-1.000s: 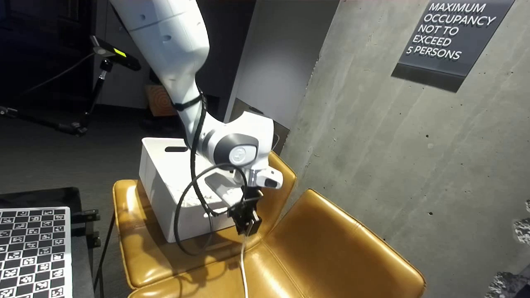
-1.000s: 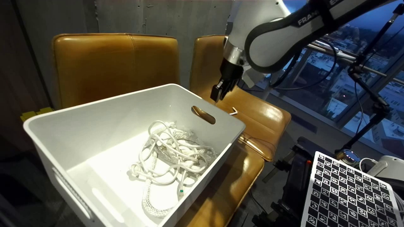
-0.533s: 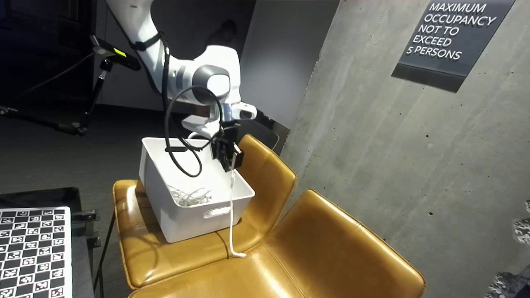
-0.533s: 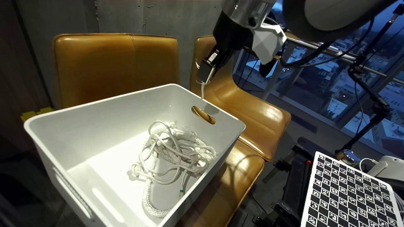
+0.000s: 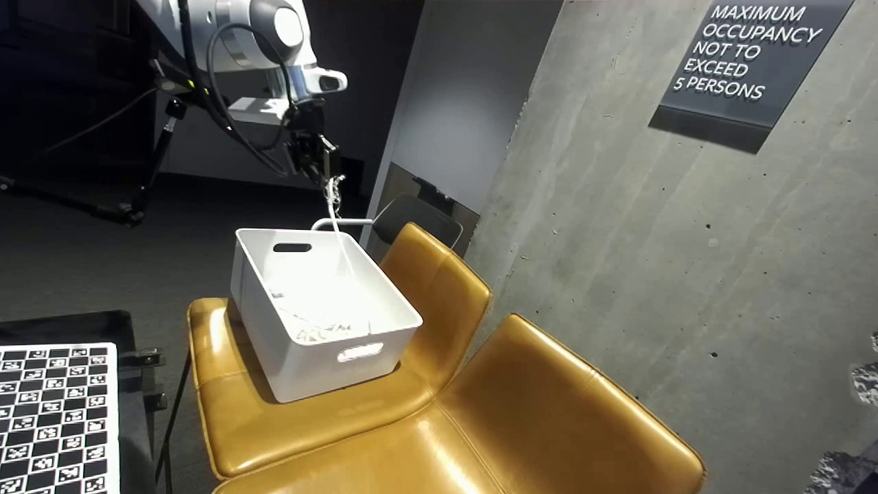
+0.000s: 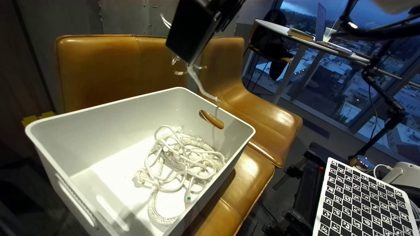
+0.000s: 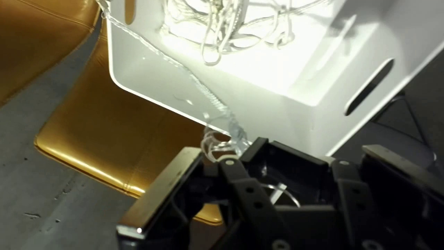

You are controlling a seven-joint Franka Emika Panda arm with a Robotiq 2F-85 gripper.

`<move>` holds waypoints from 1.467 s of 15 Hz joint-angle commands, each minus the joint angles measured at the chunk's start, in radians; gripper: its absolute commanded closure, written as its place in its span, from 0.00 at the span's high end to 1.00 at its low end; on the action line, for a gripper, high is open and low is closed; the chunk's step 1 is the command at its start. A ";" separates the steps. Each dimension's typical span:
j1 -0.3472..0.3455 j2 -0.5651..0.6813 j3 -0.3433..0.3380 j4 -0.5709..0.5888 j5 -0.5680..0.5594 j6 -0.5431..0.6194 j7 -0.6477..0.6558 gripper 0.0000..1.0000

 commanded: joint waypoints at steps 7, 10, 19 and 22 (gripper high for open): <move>-0.111 0.020 0.044 -0.079 -0.071 -0.016 0.037 0.02; -0.156 0.052 0.019 -0.082 -0.072 -0.009 0.014 0.02; -0.153 0.100 0.002 -0.073 -0.072 -0.020 0.004 0.02; -0.147 0.095 0.005 -0.076 -0.066 -0.011 -0.001 0.02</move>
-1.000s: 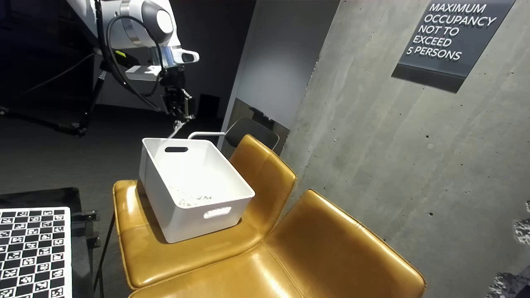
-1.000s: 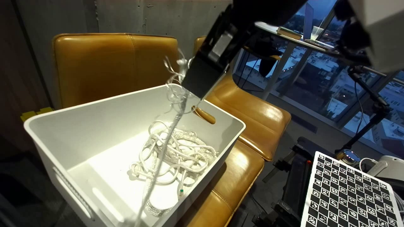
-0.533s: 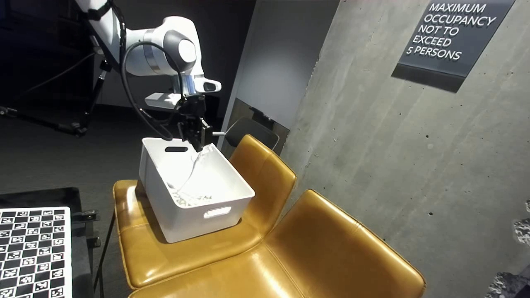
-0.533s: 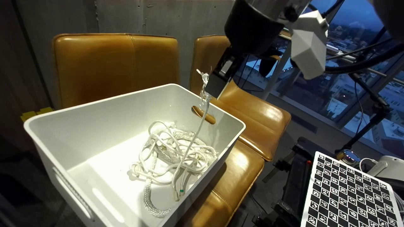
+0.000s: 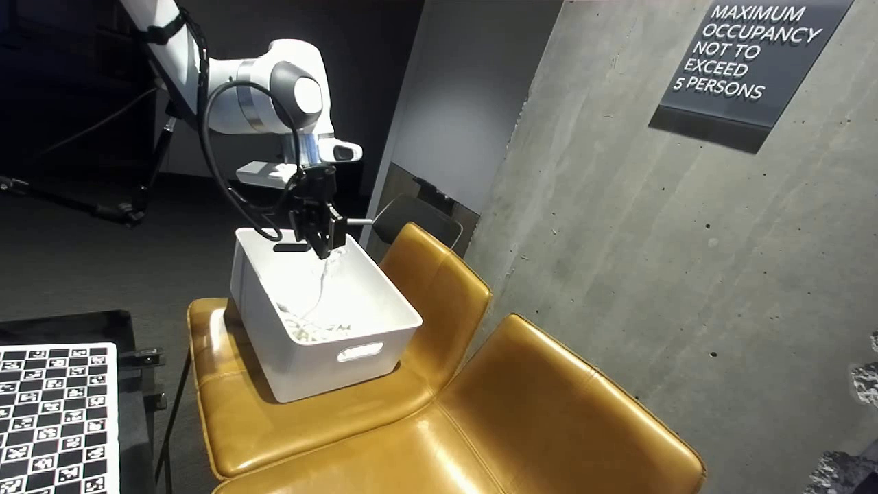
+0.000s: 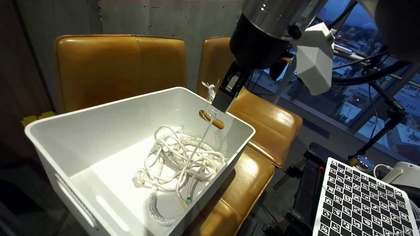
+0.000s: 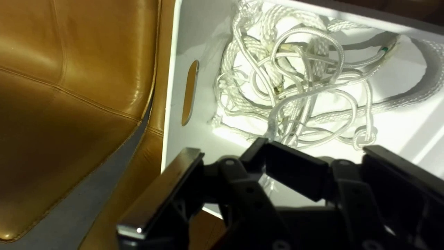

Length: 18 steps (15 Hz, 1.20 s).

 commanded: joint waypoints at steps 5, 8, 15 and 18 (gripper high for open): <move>-0.002 -0.029 0.004 -0.023 0.017 0.068 -0.040 0.38; -0.015 -0.032 0.004 -0.031 0.047 0.074 -0.078 0.61; -0.041 -0.019 0.002 -0.052 0.170 0.032 -0.186 0.87; -0.049 -0.027 0.003 -0.062 0.179 0.030 -0.199 0.97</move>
